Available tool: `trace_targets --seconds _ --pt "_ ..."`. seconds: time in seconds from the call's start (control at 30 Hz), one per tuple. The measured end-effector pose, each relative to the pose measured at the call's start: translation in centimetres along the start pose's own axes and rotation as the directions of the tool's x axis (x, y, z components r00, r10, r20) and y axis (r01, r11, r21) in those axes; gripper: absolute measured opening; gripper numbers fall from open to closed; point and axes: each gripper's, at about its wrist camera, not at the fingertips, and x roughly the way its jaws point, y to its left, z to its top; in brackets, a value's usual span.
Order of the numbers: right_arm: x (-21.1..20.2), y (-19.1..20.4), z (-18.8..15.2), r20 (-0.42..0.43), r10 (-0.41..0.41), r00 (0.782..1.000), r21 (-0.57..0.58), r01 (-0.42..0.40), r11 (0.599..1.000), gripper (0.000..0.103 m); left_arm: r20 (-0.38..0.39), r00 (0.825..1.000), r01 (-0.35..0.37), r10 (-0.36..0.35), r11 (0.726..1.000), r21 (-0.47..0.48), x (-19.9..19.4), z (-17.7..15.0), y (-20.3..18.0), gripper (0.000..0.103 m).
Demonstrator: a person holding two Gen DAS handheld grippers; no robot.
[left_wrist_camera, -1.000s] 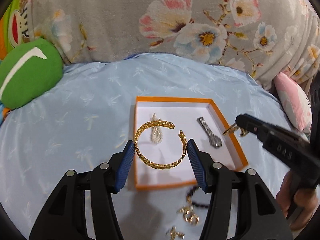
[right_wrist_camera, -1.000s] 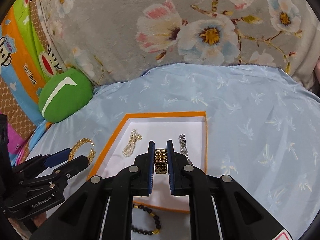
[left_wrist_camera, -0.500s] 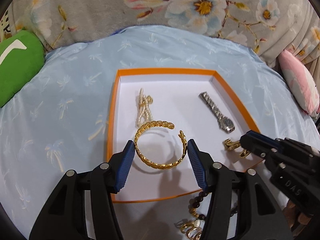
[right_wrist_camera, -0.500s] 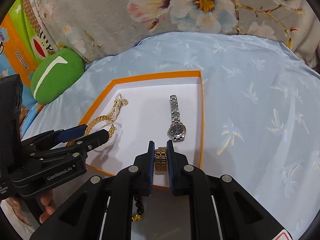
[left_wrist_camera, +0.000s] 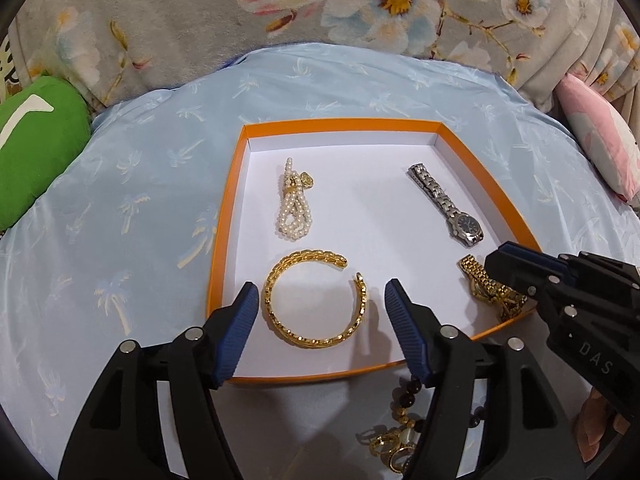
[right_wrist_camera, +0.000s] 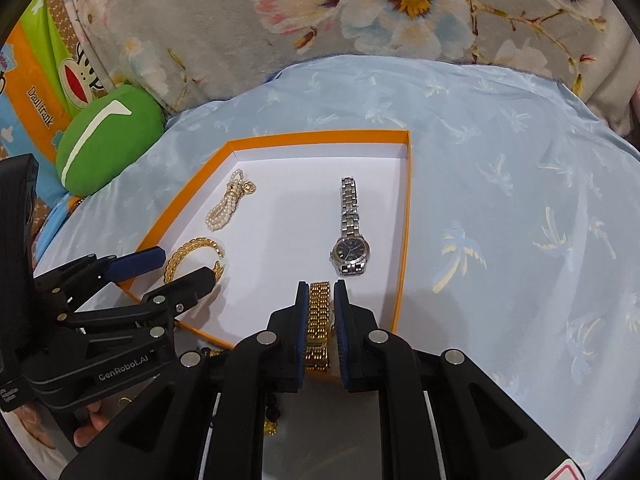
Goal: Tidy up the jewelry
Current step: 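Lower both held pieces into the orange box and open both tools, then move the right tool to the black bead bracelet and grasp it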
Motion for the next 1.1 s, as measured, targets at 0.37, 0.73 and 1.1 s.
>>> trace_targets --seconds 0.37,0.73,1.1 --pt "-4.7 0.2 -0.9 0.092 0.025 0.995 -0.002 -0.025 1.0 0.028 0.093 0.995 0.037 -0.026 0.992 -0.12 -4.5 -0.7 2.6 0.076" --pt "-6.7 5.1 -6.3 0.042 0.066 0.997 -0.143 -0.059 0.988 0.035 0.063 0.997 -0.025 0.039 0.978 -0.205 -10.0 -8.1 5.3 0.076" --pt "-3.6 6.5 -5.8 -0.083 0.068 0.994 -0.248 -0.087 0.965 0.034 -0.012 0.999 0.036 -0.038 0.986 -0.164 -11.0 -12.1 2.7 0.076"
